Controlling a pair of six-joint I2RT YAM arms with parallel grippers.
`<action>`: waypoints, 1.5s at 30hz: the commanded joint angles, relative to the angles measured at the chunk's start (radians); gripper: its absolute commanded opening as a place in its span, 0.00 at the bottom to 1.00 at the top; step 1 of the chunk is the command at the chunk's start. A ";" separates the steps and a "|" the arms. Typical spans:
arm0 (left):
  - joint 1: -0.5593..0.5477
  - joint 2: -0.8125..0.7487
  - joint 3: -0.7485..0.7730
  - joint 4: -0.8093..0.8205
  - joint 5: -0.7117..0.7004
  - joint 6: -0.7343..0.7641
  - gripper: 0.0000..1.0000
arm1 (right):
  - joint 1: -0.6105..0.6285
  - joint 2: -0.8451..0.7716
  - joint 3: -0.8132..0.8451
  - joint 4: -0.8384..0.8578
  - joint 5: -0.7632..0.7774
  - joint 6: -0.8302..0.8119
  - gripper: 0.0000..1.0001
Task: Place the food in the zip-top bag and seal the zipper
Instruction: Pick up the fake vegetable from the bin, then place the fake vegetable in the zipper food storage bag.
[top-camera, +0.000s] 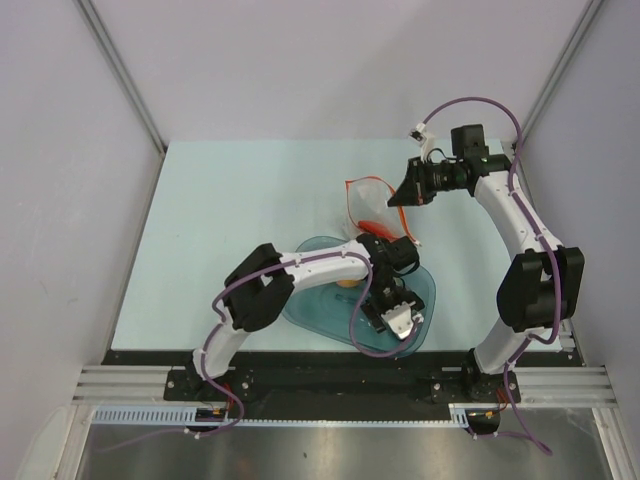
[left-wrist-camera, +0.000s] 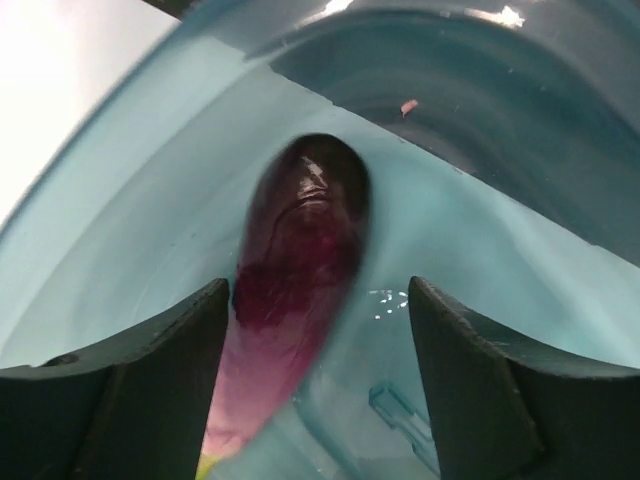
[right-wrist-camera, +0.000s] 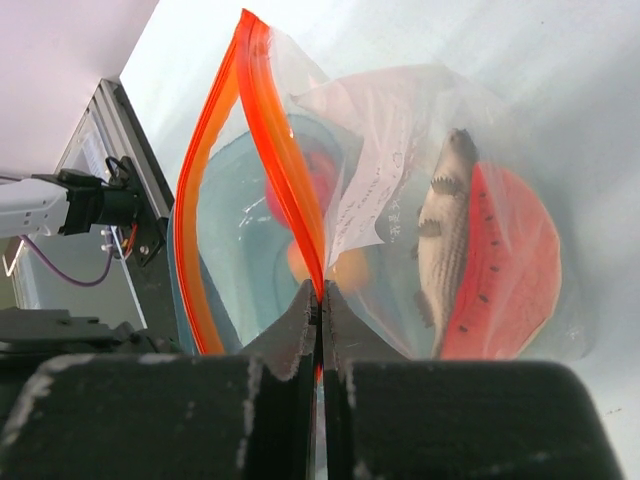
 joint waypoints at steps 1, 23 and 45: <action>-0.016 0.027 0.027 0.012 -0.028 0.025 0.74 | -0.005 -0.008 -0.003 0.001 0.005 -0.017 0.00; 0.119 -0.371 0.261 -0.277 0.267 -0.012 0.11 | 0.000 0.015 -0.007 -0.011 -0.023 -0.055 0.00; 0.394 -0.147 0.299 0.065 0.324 -0.308 0.18 | 0.012 -0.019 0.046 -0.044 -0.041 -0.052 0.00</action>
